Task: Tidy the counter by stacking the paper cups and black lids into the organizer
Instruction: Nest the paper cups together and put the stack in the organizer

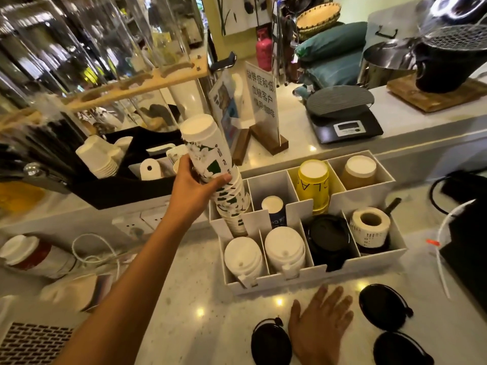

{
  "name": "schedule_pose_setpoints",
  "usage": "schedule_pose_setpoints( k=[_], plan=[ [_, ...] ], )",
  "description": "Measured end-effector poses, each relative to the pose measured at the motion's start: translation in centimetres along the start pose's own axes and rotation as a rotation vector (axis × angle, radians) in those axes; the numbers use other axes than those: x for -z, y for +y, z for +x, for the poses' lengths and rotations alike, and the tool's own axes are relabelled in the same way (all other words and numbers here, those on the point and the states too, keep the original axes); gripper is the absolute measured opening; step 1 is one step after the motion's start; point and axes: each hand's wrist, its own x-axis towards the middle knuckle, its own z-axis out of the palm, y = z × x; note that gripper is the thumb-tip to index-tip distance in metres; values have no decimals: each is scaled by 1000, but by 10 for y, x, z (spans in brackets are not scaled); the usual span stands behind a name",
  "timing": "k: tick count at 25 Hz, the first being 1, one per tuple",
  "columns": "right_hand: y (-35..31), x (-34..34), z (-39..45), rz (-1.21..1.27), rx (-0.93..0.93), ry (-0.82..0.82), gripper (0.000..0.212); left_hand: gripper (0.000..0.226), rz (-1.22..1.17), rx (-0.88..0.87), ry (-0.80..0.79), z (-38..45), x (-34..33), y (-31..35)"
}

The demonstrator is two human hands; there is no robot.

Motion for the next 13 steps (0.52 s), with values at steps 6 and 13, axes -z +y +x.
schedule_pose_setpoints(
  k=[6, 13],
  plan=[
    [4, -10, 3, -55, -7, -12, 91, 79, 41, 61, -5, 0, -14, -25],
    [8, -15, 5, -1, 36, -7, 89, 76, 105, 61, -38, -5, -19, -37]
  ],
)
